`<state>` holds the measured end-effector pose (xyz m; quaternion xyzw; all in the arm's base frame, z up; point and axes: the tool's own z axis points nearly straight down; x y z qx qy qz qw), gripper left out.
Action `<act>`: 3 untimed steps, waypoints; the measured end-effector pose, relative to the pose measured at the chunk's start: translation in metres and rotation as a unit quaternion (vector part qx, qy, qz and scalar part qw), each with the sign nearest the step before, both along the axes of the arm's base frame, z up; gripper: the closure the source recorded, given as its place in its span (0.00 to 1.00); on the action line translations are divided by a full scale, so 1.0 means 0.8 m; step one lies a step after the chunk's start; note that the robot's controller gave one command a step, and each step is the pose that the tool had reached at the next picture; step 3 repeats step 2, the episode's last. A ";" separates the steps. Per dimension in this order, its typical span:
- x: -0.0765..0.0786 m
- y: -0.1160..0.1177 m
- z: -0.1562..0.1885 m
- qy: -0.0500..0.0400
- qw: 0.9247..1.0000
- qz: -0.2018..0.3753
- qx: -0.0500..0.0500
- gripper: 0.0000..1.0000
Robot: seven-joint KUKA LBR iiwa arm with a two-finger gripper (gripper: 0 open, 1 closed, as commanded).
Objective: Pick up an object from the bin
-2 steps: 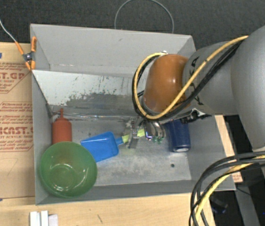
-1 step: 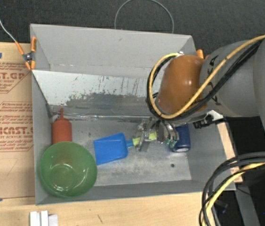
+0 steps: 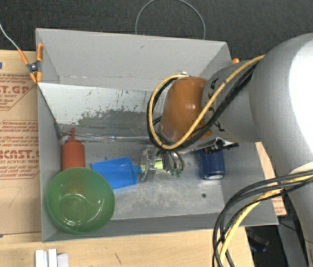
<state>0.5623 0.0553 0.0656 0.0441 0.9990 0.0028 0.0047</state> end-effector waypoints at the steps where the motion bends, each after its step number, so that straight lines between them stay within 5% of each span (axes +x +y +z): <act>1: -0.002 -0.013 0.112 0.003 1.000 -0.004 0.000 1.00; 2: 0.024 -0.011 0.027 -0.003 1.000 -0.008 0.000 1.00; 3: 0.024 -0.011 0.027 -0.003 1.000 -0.008 0.000 1.00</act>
Offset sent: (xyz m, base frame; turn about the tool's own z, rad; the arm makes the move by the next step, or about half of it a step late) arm 0.0219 -0.0090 0.0044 0.0191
